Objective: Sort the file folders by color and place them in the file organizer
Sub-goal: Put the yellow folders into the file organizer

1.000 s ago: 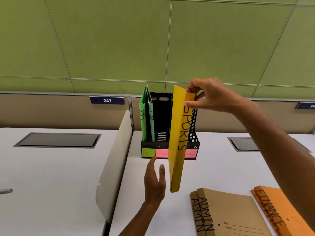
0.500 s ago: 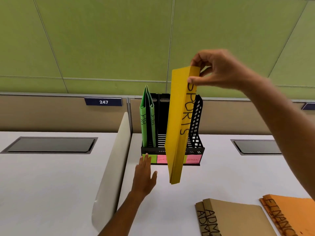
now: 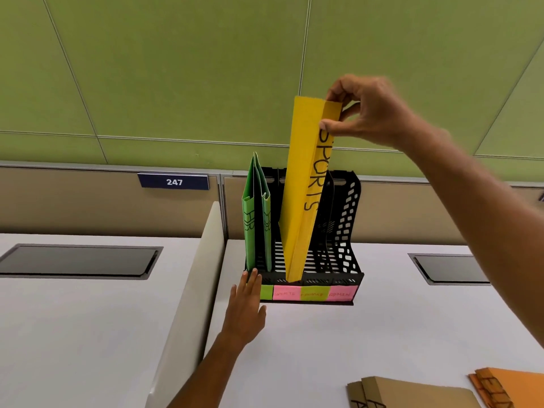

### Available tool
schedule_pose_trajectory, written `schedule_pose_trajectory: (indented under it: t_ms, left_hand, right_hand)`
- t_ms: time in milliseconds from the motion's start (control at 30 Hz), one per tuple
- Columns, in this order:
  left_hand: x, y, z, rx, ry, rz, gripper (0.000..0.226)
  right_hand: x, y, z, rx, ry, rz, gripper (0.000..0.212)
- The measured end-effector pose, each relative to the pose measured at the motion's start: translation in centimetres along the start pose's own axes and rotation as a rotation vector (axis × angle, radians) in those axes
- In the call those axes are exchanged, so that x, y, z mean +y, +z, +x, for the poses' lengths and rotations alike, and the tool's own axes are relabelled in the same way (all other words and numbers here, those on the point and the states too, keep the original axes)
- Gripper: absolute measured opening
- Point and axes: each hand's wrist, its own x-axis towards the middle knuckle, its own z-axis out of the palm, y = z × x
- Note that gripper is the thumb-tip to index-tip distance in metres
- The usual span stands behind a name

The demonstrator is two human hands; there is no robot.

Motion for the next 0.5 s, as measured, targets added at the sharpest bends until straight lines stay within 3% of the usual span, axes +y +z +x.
schedule_pose_trajectory:
  t_ms: [200, 500]
  left_hand:
    - [-0.4, 0.8, 0.2, 0.067, 0.011, -0.026, 0.073]
    - [-0.4, 1.4, 0.1, 0.106, 0.017, -0.019, 0.075]
  right_hand:
    - [2.7, 3.8, -0.2, 0.066, -0.022, -0.027, 0.038]
    - [3.4, 11.4, -3.9, -0.017, -0.044, -0.039, 0.031]
